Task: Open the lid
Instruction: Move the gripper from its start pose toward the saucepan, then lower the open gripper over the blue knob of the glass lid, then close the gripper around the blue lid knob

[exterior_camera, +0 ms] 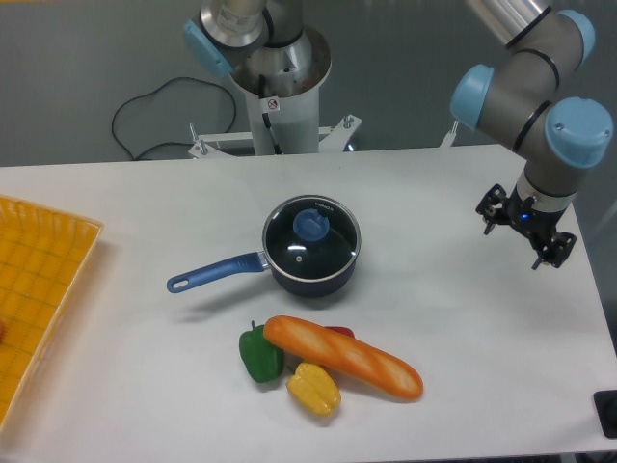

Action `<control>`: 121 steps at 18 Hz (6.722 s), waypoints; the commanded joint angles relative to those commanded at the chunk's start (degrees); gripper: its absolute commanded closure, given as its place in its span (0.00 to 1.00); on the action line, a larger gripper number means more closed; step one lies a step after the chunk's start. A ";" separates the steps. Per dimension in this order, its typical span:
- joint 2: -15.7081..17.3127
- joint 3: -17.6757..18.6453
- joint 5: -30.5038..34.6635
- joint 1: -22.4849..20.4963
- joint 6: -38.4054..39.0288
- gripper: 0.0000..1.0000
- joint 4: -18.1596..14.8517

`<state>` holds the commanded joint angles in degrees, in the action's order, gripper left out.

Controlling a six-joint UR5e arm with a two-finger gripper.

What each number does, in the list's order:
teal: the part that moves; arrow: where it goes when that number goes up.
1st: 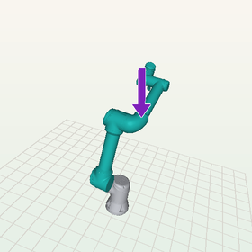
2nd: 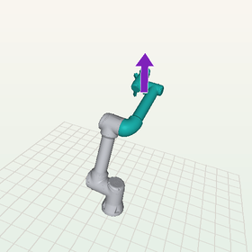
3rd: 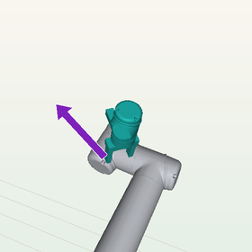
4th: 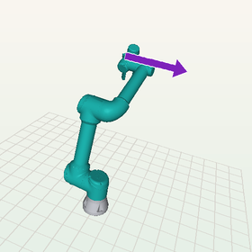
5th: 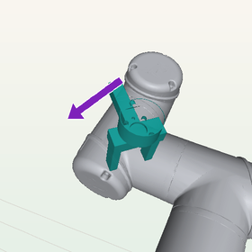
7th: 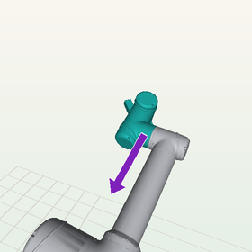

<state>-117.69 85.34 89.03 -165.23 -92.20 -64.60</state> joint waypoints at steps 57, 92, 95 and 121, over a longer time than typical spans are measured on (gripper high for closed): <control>29.44 29.01 -1.85 16.96 21.97 0.00 2.02; 22.59 28.83 1.32 22.76 26.63 0.00 5.36; 21.97 28.39 1.14 22.85 26.72 0.00 5.36; 20.39 27.77 -1.05 23.20 29.00 0.02 6.33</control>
<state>-97.29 113.12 87.98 -142.03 -63.19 -58.27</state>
